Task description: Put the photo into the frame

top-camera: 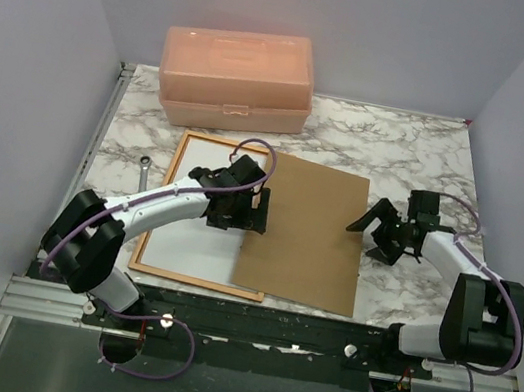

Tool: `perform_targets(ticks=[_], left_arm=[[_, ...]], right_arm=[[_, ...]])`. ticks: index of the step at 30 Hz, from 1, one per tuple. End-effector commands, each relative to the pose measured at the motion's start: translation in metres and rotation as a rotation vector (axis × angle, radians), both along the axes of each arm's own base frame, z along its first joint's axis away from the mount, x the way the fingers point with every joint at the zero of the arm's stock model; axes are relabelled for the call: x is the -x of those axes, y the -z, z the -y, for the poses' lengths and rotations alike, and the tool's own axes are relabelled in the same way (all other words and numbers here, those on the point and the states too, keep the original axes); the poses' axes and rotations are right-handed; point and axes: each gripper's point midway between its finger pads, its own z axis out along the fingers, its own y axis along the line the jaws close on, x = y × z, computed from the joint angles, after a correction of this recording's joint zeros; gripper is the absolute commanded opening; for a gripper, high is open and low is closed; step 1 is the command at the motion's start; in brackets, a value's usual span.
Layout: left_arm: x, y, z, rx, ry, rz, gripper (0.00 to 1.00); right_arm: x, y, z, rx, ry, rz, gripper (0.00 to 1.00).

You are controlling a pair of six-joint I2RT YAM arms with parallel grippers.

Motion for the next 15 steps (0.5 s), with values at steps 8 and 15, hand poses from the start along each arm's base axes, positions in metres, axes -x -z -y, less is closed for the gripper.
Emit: perform_targets(ticks=[8, 15], left_arm=[[-0.005, -0.009, -0.002, 0.097, 0.002, 0.035, 0.96], [-0.007, 0.002, -0.017, 0.008, -0.015, 0.039, 0.95]], right_arm=[[-0.006, 0.005, -0.071, -0.124, -0.123, -0.015, 0.97], [-0.026, -0.032, -0.100, -0.157, -0.175, 0.084, 0.97]])
